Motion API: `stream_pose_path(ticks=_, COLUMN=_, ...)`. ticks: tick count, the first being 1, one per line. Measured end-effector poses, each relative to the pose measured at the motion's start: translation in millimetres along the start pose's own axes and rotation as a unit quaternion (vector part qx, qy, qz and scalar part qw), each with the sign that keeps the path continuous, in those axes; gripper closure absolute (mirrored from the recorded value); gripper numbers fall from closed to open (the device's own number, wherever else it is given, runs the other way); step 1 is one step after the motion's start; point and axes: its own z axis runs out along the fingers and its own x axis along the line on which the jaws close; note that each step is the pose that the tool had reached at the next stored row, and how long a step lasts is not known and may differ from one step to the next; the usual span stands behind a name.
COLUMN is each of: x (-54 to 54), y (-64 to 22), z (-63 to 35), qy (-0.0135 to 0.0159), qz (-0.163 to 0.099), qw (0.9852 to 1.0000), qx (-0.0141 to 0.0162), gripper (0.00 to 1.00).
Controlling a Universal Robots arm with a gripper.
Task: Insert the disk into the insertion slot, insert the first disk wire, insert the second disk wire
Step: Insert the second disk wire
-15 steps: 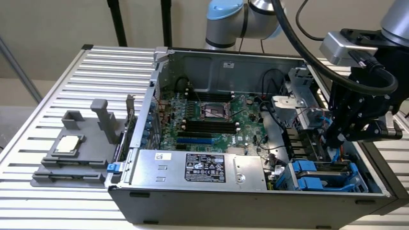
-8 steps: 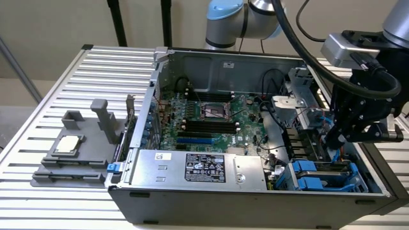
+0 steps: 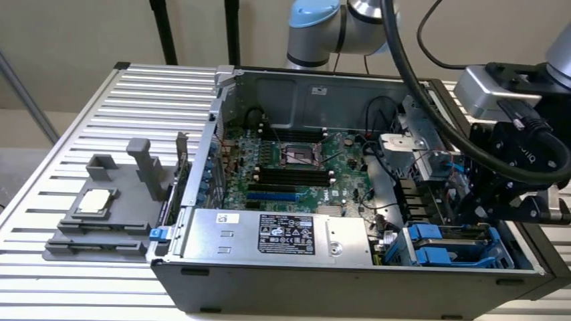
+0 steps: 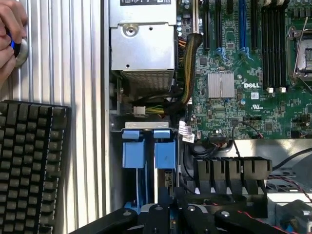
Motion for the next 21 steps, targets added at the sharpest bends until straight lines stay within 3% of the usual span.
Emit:
stream_pose_path(ticks=7, x=8.4, y=1.1, z=8.7, qy=-0.0167, qz=-0.001, qw=0.9999, qx=-0.0007, gripper=0.84)
stream_pose_path(ticks=14, x=9.3, y=1.1, z=16.8, qy=-0.0339, qz=-0.003, qw=0.9994, qx=-0.0007, gripper=0.84)
stream_pose_path(ticks=16, x=9.3, y=1.2, z=18.4, qy=-0.0371, qz=-0.004, qw=0.9993, qx=0.001, gripper=0.84)
stream_pose_path(ticks=19, x=9.9, y=1.1, z=20.4, qy=-0.0414, qz=-0.005, qw=0.9991, qx=0.007, gripper=0.84)
stream_pose_path(ticks=21, x=10.6, y=1.2, z=21.2, qy=-0.0435, qz=-0.006, qw=0.999, qx=0.009, gripper=0.84)
